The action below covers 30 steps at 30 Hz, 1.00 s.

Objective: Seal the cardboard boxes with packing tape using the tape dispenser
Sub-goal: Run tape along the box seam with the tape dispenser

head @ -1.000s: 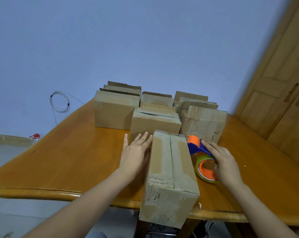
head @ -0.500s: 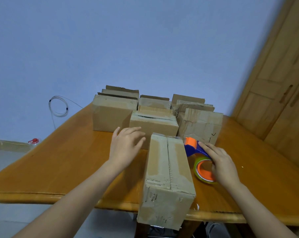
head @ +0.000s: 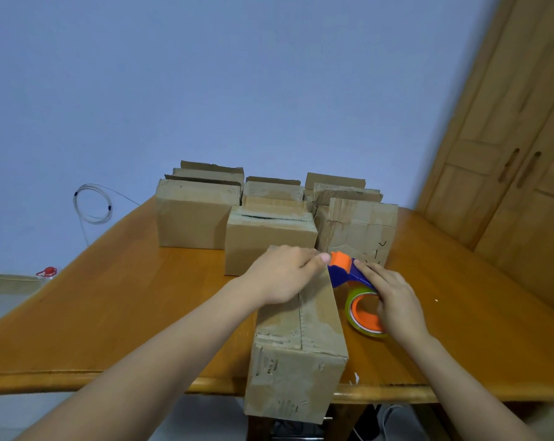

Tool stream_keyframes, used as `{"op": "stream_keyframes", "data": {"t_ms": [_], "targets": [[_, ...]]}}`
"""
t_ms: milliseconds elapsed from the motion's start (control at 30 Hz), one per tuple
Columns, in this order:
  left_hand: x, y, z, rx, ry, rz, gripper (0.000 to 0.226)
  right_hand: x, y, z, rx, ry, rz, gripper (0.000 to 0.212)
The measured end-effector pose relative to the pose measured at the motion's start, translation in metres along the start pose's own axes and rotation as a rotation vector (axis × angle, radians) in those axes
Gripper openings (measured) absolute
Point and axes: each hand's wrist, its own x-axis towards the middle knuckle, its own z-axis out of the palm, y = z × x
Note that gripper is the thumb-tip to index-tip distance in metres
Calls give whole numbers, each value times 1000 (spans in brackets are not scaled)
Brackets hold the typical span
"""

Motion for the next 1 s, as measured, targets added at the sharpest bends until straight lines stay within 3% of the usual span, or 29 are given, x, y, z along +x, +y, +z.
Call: {"op": "stream_keyframes", "data": {"t_ms": [200,667,867,1000], "targets": [[7,32,18,271,-315,-148,98,-6,-6,2,36,32,8,84],[-15,-30,-30,379,-469,16,87,-52,-73,5,-53,160,83,98],[-29,-46,-44,318,-449,-39,89,-65,-116,-2,-104,134,141,115],[-35,-49,-48,307,-368,-98,77,-64,-138,-2,-86,101,89,120]]}}
